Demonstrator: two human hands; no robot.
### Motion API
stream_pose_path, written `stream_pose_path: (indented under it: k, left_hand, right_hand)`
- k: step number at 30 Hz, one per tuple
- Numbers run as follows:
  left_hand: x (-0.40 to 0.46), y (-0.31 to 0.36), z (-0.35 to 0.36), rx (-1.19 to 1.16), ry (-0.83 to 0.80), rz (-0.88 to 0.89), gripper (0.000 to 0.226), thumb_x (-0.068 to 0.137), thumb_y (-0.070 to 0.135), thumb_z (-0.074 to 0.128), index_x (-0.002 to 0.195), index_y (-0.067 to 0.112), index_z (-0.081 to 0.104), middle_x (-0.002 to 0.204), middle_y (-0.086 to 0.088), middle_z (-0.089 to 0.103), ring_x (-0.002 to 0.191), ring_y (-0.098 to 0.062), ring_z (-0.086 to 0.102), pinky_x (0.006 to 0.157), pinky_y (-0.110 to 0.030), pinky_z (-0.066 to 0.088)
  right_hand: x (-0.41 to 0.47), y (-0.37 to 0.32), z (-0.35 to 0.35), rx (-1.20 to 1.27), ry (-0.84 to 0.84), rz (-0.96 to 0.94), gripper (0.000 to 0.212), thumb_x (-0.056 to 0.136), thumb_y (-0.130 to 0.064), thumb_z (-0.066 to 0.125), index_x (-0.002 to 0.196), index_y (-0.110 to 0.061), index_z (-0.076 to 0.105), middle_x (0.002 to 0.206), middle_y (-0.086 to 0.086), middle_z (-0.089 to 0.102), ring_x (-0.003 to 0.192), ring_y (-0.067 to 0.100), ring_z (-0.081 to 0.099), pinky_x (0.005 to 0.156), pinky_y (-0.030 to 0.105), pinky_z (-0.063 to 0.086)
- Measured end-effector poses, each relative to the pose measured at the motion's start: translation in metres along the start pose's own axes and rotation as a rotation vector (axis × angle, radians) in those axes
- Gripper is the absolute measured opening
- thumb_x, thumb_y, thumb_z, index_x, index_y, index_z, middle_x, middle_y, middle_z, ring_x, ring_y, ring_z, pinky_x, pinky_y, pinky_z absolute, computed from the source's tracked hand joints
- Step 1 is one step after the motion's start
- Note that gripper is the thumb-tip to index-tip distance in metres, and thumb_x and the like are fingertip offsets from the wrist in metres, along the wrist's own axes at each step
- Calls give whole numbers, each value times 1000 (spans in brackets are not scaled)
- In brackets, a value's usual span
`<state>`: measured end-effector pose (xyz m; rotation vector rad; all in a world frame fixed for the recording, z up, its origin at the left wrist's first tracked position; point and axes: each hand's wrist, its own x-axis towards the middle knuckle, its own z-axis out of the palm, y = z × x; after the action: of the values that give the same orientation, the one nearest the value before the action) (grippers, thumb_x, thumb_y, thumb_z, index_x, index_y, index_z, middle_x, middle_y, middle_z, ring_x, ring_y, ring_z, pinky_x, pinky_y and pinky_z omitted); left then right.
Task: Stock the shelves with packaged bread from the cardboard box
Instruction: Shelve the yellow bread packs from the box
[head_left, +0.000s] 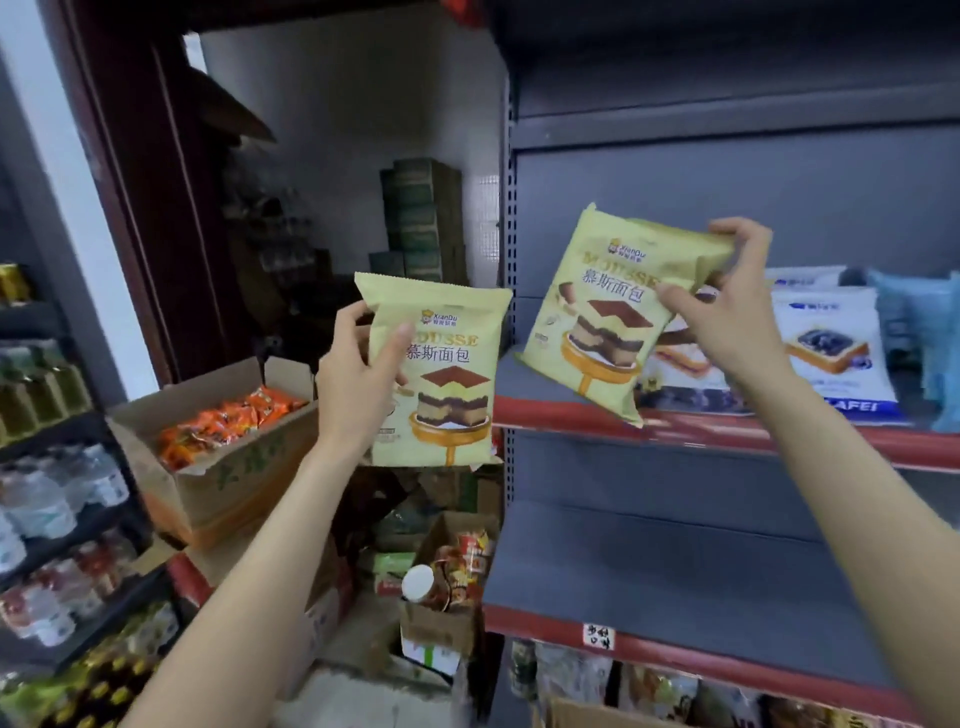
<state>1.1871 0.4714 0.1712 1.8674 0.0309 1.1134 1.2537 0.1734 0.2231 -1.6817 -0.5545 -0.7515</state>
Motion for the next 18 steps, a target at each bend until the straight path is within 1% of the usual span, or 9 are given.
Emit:
stream_pose_path:
  k: [1, 3, 5, 7, 9, 11, 13, 16, 18]
  left_hand:
    - [11, -2, 2, -12, -2, 7, 36, 92, 40, 56, 123, 23, 47, 92, 12, 65, 62, 1, 63, 59, -12, 49]
    - [32, -8, 5, -40, 1, 3, 36, 93, 40, 55, 124, 23, 46, 89, 14, 64, 62, 5, 62, 56, -6, 44]
    - [53, -16, 10, -69, -1, -12, 40, 93, 40, 54, 127, 21, 45, 89, 14, 63, 61, 6, 61, 54, -4, 43]
    - [72, -23, 18, -87, -9, -31, 41, 94, 40, 53, 129, 20, 44, 91, 14, 63, 62, 5, 62, 53, -3, 42]
    - [88, -30, 29, -100, -19, -53, 42, 94, 39, 53, 130, 20, 43, 92, 13, 63, 65, 1, 62, 52, -3, 41]
    - [104, -36, 42, -104, -23, -65, 42, 94, 40, 53, 129, 20, 43, 94, 7, 65, 66, 0, 63, 52, -4, 42]
    - [116, -42, 54, -101, -26, -77, 42, 94, 43, 52, 128, 21, 43, 91, 3, 67, 65, 1, 63, 54, -9, 44]
    - [129, -50, 74, -112, -42, -95, 42, 93, 45, 52, 127, 22, 43, 82, 3, 68, 72, -5, 65, 67, -27, 51]
    - [135, -55, 88, -113, -64, -100, 40, 93, 47, 51, 124, 24, 43, 83, 4, 68, 77, -10, 67, 77, -38, 55]
  right_hand:
    - [12, 0, 10, -54, 12, -26, 52, 85, -5, 60, 120, -26, 30, 106, 3, 56, 83, 14, 57, 74, 29, 47]
    - [38, 4, 33, -155, 24, -50, 51, 85, -5, 58, 125, -20, 31, 100, 2, 55, 78, 20, 55, 70, 30, 43]
    - [64, 14, 59, -251, 12, -34, 49, 87, -5, 55, 128, -16, 29, 91, 5, 55, 76, 25, 53, 67, 32, 40]
    - [87, 32, 83, -338, -30, 1, 47, 89, -4, 52, 128, -15, 28, 94, 9, 56, 78, 28, 53, 66, 33, 39]
    - [105, 52, 106, -447, -81, 32, 45, 91, -3, 49, 128, -16, 27, 94, 9, 54, 77, 28, 51, 65, 32, 36]
    - [118, 72, 126, -558, -131, 39, 44, 92, -2, 47, 129, -15, 26, 94, 9, 52, 77, 27, 50, 66, 31, 35]
    - [131, 90, 143, -616, -155, 45, 44, 92, 0, 46, 129, -15, 27, 104, 14, 53, 80, 27, 48, 70, 32, 36]
    - [150, 115, 161, -643, -143, 93, 43, 91, 3, 44, 128, -13, 30, 119, 21, 50, 92, 36, 52, 75, 35, 36]
    - [161, 129, 167, -600, -116, 166, 46, 89, 7, 43, 131, -11, 33, 127, 23, 42, 103, 41, 53, 80, 36, 38]
